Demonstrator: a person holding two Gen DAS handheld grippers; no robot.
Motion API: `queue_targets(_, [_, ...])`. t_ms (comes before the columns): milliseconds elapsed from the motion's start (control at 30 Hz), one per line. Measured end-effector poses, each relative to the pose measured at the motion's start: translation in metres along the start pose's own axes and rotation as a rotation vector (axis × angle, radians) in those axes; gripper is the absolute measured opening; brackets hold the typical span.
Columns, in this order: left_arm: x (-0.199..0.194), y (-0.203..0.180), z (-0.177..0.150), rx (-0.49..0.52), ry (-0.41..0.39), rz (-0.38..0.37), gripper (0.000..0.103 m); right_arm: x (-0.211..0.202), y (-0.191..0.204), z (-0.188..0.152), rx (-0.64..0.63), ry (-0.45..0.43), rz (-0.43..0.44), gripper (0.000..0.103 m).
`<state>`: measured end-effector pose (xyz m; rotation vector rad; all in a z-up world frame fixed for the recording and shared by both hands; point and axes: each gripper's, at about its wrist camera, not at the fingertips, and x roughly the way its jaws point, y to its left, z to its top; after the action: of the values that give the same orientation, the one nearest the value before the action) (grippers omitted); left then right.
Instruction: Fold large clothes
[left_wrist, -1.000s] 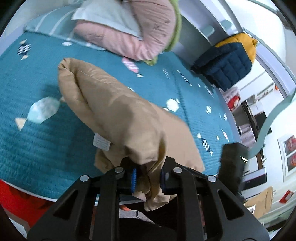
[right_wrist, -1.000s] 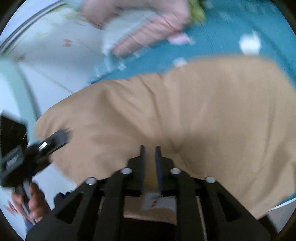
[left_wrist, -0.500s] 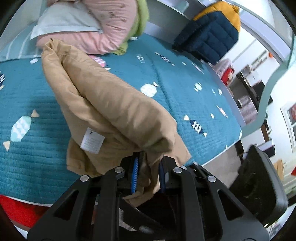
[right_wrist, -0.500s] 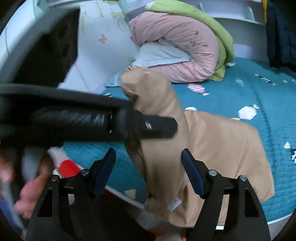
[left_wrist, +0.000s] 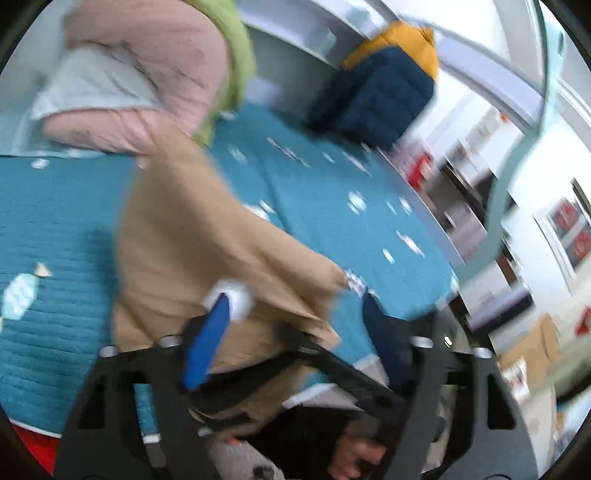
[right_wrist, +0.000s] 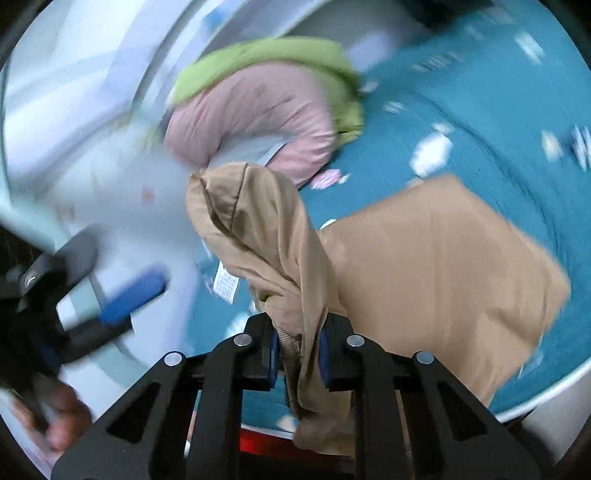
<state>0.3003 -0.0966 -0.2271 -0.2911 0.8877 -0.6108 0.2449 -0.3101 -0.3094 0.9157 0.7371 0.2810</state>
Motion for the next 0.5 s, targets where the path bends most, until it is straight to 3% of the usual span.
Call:
queue_targets(67, [0.007, 0.017, 0.001, -0.042, 0.009, 0.089, 0.077, -0.014, -0.026, 0.002, 0.138, -0.05, -0.017, 0.015])
queue_targets(133, [0.019, 0.034, -0.001, -0.064, 0.04, 0.235, 0.077, -0.022, -0.051, 0.003, 0.247, -0.078, -0.064, 0.016])
queue_targets(167, [0.03, 0.047, -0.005, -0.079, 0.068, 0.327, 0.078, -0.023, -0.066, 0.002, 0.291, -0.068, -0.113, 0.016])
queue_targets(233, [0.055, 0.071, -0.015, -0.114, 0.15, 0.408, 0.079, -0.026, -0.082, 0.001, 0.353, -0.062, -0.168, 0.017])
queue_targets(400, [0.108, 0.107, -0.04, -0.204, 0.419, 0.365, 0.079, -0.029, -0.079, 0.008, 0.325, -0.041, -0.286, 0.026])
queue_targets(500, [0.13, 0.114, -0.044, -0.192, 0.51, 0.376, 0.08, -0.03, -0.081, 0.01, 0.345, -0.026, -0.311, 0.032])
